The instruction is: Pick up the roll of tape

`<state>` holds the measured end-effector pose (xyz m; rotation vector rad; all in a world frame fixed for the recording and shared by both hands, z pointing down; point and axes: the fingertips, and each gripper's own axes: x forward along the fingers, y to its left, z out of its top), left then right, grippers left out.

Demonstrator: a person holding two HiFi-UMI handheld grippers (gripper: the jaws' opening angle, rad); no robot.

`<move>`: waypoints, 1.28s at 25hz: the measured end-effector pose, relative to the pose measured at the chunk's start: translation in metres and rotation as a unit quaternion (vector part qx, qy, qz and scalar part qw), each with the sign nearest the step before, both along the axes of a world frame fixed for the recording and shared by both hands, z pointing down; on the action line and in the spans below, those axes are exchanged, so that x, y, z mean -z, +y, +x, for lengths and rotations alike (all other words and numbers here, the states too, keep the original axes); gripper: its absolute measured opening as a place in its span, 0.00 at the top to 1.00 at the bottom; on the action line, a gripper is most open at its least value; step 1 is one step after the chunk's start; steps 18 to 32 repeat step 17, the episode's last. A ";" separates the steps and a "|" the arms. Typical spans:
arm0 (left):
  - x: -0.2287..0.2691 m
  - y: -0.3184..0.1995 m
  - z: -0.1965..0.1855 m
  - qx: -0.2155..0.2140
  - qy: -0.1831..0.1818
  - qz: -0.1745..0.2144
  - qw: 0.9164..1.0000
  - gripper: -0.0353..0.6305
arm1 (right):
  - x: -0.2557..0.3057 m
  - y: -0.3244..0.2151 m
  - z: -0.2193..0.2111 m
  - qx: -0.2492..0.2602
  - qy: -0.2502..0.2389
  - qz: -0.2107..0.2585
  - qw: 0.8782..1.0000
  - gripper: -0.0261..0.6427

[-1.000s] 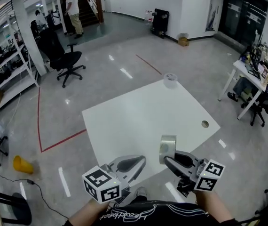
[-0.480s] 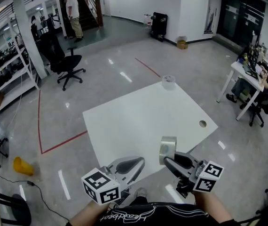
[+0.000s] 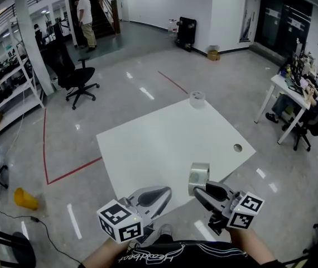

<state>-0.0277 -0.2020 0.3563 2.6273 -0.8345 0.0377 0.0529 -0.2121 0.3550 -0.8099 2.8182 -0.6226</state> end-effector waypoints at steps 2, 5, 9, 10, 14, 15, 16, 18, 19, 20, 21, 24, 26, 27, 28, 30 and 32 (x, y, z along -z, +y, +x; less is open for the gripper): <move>0.000 0.001 0.001 -0.002 0.000 0.000 1.000 0.94 | 0.000 0.001 0.000 0.000 0.001 0.001 1.000 0.82; 0.000 0.001 0.003 -0.004 0.000 0.000 1.000 0.94 | 0.000 0.001 0.001 0.000 0.002 0.001 1.000 0.82; -0.002 -0.001 0.007 -0.006 -0.002 -0.001 1.000 0.94 | 0.000 0.001 0.004 0.001 0.002 0.002 1.000 0.82; -0.002 -0.001 0.009 -0.006 -0.002 -0.001 1.000 0.94 | 0.000 0.001 0.005 0.002 0.002 0.002 1.000 0.82; 0.000 -0.001 0.011 -0.007 -0.003 -0.001 1.000 0.94 | 0.002 0.003 0.006 0.003 0.004 0.004 1.000 0.82; 0.000 0.000 0.010 -0.008 -0.003 -0.001 1.000 0.94 | 0.002 0.004 0.004 0.004 0.005 0.005 1.000 0.82; 0.000 0.001 0.009 -0.009 -0.003 -0.001 1.000 0.94 | 0.002 0.005 0.003 0.004 0.005 0.004 1.000 0.82; 0.000 0.002 0.008 -0.009 -0.004 -0.002 1.000 0.94 | 0.002 0.006 0.001 0.004 0.005 0.004 1.000 0.82; 0.000 0.002 0.008 -0.009 -0.004 -0.002 1.000 0.94 | 0.002 0.006 0.001 0.004 0.005 0.004 1.000 0.82; 0.000 0.002 0.008 -0.009 -0.004 -0.002 1.000 0.94 | 0.002 0.006 0.001 0.004 0.005 0.004 1.000 0.82; 0.000 0.002 0.008 -0.009 -0.004 -0.002 1.000 0.94 | 0.002 0.006 0.001 0.004 0.005 0.004 1.000 0.82; 0.000 0.002 0.008 -0.009 -0.004 -0.002 1.000 0.94 | 0.002 0.006 0.001 0.004 0.005 0.004 1.000 0.82; 0.000 0.002 0.008 -0.009 -0.004 -0.002 1.000 0.94 | 0.002 0.006 0.001 0.004 0.005 0.004 1.000 0.82; 0.000 0.002 0.008 -0.009 -0.004 -0.002 1.000 0.94 | 0.002 0.006 0.001 0.004 0.005 0.004 1.000 0.82; 0.000 0.002 0.008 -0.009 -0.004 -0.002 1.000 0.94 | 0.002 0.006 0.001 0.004 0.005 0.004 1.000 0.82; 0.000 0.002 0.008 -0.009 -0.004 -0.002 1.000 0.94 | 0.002 0.006 0.001 0.004 0.005 0.004 1.000 0.82; 0.000 0.002 0.008 -0.009 -0.004 -0.002 1.000 0.94 | 0.002 0.006 0.001 0.004 0.005 0.004 1.000 0.82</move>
